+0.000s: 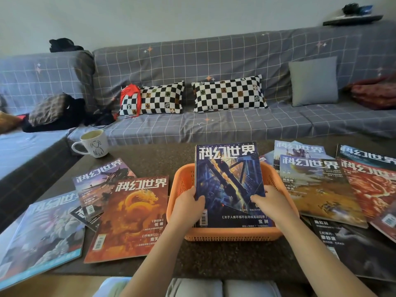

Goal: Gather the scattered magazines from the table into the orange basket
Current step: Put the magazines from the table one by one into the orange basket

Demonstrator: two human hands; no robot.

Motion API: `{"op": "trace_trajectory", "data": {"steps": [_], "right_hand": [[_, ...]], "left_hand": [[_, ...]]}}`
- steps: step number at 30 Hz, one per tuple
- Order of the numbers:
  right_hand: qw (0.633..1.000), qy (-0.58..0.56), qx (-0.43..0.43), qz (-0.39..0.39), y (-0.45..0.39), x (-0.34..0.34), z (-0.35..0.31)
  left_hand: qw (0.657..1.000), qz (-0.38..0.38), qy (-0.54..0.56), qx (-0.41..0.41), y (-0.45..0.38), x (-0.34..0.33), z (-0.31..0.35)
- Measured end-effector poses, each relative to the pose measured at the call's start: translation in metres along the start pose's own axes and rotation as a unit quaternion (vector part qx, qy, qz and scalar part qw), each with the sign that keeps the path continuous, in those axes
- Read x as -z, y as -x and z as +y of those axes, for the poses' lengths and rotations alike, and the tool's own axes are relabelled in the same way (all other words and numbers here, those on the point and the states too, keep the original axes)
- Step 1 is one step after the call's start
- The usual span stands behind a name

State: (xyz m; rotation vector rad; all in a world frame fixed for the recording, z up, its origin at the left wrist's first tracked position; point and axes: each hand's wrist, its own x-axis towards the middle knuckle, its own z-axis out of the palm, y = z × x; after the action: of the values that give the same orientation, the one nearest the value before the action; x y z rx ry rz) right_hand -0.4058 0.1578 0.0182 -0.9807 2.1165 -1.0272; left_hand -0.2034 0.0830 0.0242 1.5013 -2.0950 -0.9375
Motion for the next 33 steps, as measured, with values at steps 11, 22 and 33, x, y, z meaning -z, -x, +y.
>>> {"op": "trace_trajectory", "data": {"steps": [11, 22, 33], "right_hand": [[0.998, -0.064, -0.016, -0.012, 0.003, 0.004, -0.004], [0.998, -0.037, -0.026, -0.042, 0.008, 0.002, -0.009], [0.981, -0.008, 0.181, 0.061, 0.052, -0.061, -0.058]], "left_hand": [[0.987, -0.004, 0.139, 0.083, -0.001, 0.002, 0.004], [0.982, -0.080, 0.154, 0.078, 0.001, 0.008, 0.004], [0.978, 0.161, 0.134, 0.005, 0.032, 0.050, -0.029]]}}
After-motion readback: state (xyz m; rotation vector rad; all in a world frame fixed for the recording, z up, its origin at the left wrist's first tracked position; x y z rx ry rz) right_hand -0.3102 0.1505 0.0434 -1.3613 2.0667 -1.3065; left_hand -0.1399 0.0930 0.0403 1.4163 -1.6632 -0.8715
